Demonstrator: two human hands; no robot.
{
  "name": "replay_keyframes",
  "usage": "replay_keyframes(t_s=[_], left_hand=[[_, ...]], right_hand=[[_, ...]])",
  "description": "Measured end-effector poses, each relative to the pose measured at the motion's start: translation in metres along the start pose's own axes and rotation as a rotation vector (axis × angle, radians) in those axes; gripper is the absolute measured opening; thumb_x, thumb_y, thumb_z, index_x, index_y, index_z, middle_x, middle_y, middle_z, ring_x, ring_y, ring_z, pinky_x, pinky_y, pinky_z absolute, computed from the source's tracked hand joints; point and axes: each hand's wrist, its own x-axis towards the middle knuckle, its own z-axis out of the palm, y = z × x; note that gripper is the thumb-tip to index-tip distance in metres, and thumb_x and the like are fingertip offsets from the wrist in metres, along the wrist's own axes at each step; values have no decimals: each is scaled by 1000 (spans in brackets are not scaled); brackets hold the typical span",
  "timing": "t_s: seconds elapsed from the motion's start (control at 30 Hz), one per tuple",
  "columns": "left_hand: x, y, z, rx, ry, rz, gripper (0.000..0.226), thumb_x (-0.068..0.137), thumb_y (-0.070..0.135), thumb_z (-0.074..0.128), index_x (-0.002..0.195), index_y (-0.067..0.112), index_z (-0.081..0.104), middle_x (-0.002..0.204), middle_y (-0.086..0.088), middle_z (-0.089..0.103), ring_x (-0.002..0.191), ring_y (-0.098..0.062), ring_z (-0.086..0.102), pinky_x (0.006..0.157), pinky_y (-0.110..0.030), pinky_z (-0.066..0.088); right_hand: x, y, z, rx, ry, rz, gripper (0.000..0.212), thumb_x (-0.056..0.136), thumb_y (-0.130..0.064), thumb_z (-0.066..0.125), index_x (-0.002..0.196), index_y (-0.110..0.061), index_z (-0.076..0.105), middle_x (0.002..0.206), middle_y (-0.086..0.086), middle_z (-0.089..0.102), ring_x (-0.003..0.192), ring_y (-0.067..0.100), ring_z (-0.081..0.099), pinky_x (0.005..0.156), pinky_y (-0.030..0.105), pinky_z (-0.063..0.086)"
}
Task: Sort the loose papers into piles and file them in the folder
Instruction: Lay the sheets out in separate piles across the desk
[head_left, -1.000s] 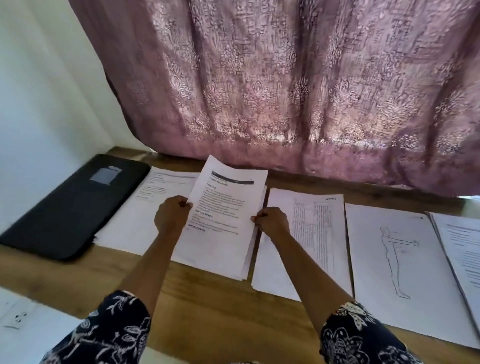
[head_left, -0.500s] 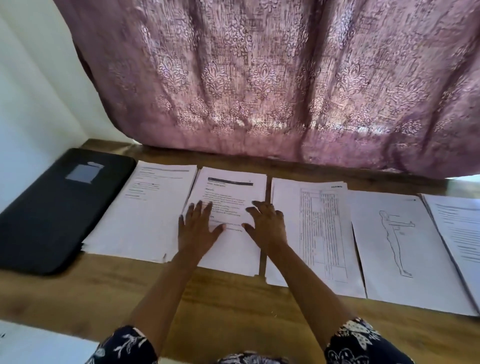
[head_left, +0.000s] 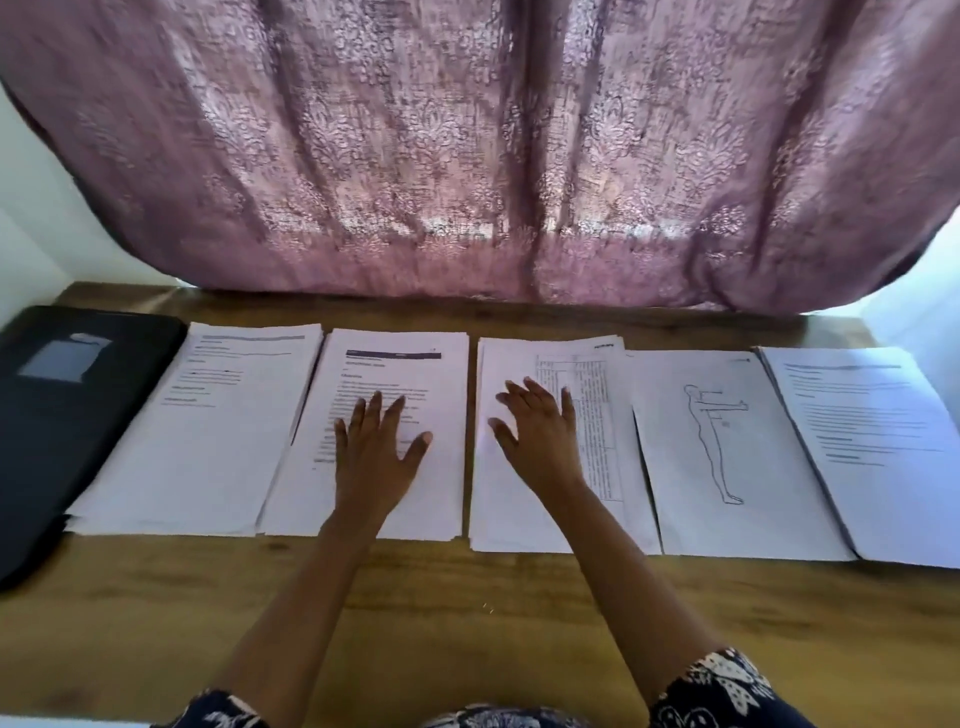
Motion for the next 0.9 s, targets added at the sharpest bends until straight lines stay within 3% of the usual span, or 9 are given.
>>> replay_keyframes(t_s=[0.17, 0.4, 0.57, 0.7, 0.8, 0.9], left_hand=[[0, 104, 35, -80, -51, 255, 64, 86, 59, 38, 138, 24, 51, 155, -6, 33, 146, -28, 23, 114, -43, -7], [-7, 257, 99, -106, -201, 543, 50, 95, 51, 46, 140, 29, 48, 157, 1, 29, 147, -20, 19, 117, -41, -7], [-6, 287, 141, 4, -299, 554, 64, 93, 62, 25, 144, 27, 42, 158, -1, 27, 147, -21, 18, 118, -47, -1], [-10, 283, 151, 2, -275, 553, 75, 86, 64, 12, 146, 29, 39, 158, -1, 27, 147, -22, 19, 118, -47, 5], [-11, 283, 151, -2, -272, 548, 74, 86, 65, 11, 147, 29, 37, 158, 0, 26, 148, -22, 17, 118, -45, 1], [-13, 284, 150, -11, -265, 541, 75, 86, 64, 11, 147, 29, 38, 158, -2, 25, 148, -22, 16, 115, -41, -4]], right_hand=[[-32, 110, -48, -13, 247, 321, 27, 93, -29, 60, 117, -18, 66, 127, 2, 63, 126, 24, 50, 113, 48, 25], [-77, 236, -105, -189, 281, 616, 26, 89, -24, 63, 112, -14, 67, 114, 9, 67, 107, 31, 58, 87, 42, 45], [-88, 278, -108, -289, 133, 653, 25, 87, -17, 58, 108, -5, 63, 109, 15, 63, 97, 36, 56, 75, 41, 46], [-96, 285, -106, -265, 92, 657, 16, 87, -10, 55, 95, 0, 65, 93, 17, 65, 86, 36, 59, 65, 38, 49], [-96, 281, -109, -249, 101, 630, 5, 73, 6, 61, 73, 4, 66, 71, 18, 64, 66, 37, 61, 50, 32, 46], [-93, 281, -117, -222, 136, 602, 11, 60, 12, 59, 53, 4, 61, 52, 18, 58, 45, 35, 59, 44, 27, 40]])
